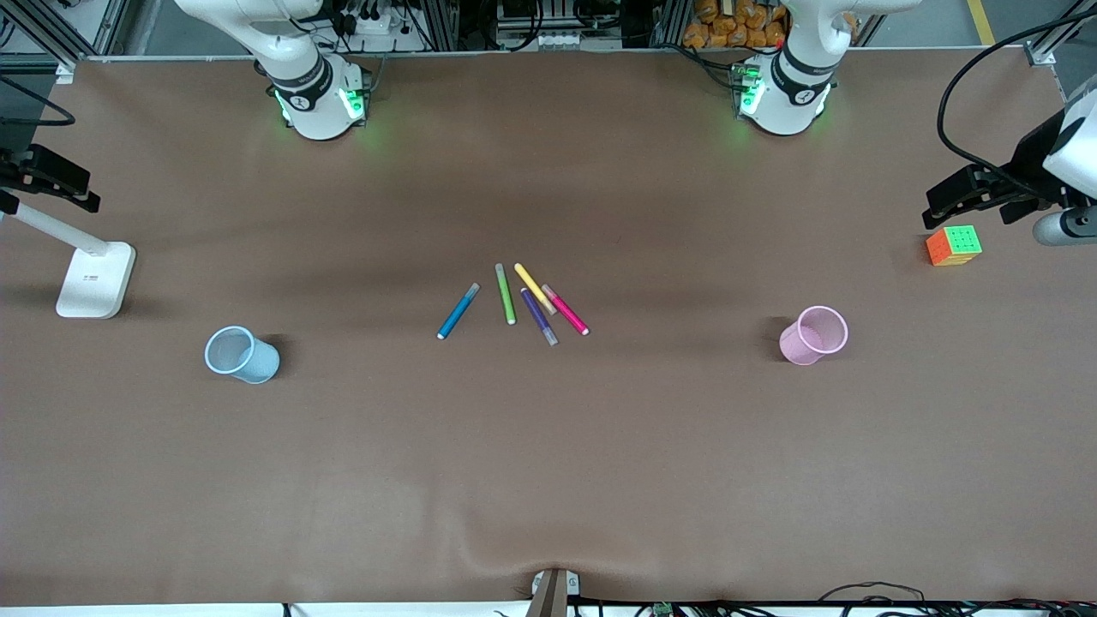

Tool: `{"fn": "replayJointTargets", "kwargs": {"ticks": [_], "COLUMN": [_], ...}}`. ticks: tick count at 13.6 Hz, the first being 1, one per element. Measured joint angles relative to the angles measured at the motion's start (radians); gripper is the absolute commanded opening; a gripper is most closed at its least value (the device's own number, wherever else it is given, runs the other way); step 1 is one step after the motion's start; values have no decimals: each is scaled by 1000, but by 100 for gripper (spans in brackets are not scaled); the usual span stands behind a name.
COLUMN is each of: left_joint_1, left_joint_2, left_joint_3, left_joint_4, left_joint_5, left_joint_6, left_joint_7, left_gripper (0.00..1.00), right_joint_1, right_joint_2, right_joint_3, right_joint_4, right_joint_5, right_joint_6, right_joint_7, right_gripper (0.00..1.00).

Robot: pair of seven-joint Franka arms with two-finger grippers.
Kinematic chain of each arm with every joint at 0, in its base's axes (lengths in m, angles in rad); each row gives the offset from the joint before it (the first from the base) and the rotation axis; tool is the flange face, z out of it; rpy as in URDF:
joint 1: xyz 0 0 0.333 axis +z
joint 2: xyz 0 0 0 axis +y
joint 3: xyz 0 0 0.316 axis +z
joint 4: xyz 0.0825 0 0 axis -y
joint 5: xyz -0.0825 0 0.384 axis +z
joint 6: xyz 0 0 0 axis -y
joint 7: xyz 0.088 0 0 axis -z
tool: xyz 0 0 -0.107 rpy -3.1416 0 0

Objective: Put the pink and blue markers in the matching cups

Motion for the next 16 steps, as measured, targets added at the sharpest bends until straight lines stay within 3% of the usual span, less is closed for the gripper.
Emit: {"fn": "replayJointTargets", "kwargs": {"ticks": [16], "left_joint_1": [4], "left_joint_2": [-5], "left_joint_3": [0], "left_joint_4": [4], "left_joint_5": [0], "left_joint_6": [-23], "left_joint_7": [1], "left_gripper": [100], "right_joint_1": [-1], "right_joint_2": [3], "right_joint_3": [-1], "right_joint_4": [0], "right_joint_5": [0], "right_joint_6": [-1], "right_joint_7": [0], "right_gripper": [100]}}
